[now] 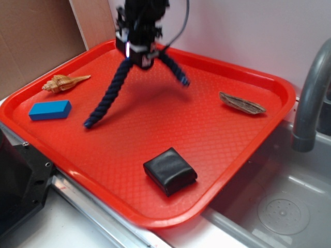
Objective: Grab the blue rope.
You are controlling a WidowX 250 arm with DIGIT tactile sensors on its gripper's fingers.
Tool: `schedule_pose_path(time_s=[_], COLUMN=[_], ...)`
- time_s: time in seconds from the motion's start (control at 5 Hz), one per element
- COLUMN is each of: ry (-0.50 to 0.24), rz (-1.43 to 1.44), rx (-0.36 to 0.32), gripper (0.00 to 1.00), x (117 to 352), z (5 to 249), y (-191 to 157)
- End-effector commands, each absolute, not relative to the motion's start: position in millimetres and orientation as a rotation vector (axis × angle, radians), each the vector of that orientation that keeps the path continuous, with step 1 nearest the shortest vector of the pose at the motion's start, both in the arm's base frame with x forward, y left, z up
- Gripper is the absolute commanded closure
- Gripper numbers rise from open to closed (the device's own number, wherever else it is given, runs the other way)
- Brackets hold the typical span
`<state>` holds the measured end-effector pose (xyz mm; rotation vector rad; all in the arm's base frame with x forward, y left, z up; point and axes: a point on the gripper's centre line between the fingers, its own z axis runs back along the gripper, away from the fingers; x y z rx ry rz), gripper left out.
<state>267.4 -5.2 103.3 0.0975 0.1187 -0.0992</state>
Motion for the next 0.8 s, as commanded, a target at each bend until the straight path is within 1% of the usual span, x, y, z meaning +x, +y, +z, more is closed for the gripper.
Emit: schedule_pose_path(time_s=[0.0,0.2,0.4,0.6], ry=[-0.076,-0.090,-0.101,-0.099], rz=[0.167,0.205,0.266,0.280], rx=[0.073,0.035,-0.013,-0.008], gripper=[1.00,1.00,1.00,1.00], x=[195,176,167,165], z=[215,264,288,288], y=[-16,-6,3,7])
